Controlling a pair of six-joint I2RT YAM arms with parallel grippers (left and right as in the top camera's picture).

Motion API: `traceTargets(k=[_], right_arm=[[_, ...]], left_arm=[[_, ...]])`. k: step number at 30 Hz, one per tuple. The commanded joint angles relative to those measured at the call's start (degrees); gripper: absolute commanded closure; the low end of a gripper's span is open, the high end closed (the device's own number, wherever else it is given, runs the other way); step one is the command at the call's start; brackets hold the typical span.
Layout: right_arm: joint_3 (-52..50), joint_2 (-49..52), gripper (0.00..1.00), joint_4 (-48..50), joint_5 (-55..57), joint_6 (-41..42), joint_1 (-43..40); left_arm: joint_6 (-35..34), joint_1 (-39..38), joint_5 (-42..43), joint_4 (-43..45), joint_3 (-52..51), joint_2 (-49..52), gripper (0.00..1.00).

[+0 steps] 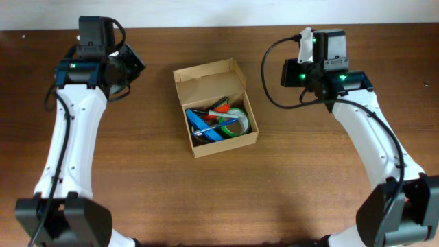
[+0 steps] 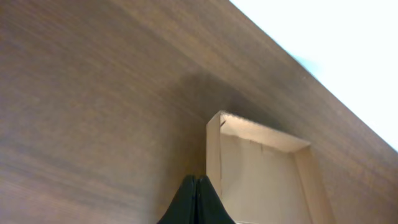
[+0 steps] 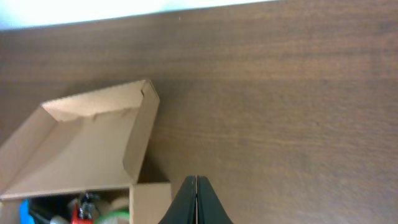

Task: Pack container
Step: 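Push the box lid closed with both grippers from either side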

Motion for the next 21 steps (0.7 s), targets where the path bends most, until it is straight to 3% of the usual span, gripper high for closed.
traceTargets(k=[1, 21], right_arm=[[1.64, 2.29, 0.97, 1.42, -1.84, 3.41, -0.24], [1.64, 16.13, 0.97, 6.75, -11.26, 13.31, -0.28]], left_arm=[[-2.78, 0.17, 2.51, 1.22, 0.24, 3.91, 0.98], [-20.37, 0.48, 11.08, 1.44, 0.24, 17.79, 0.98]])
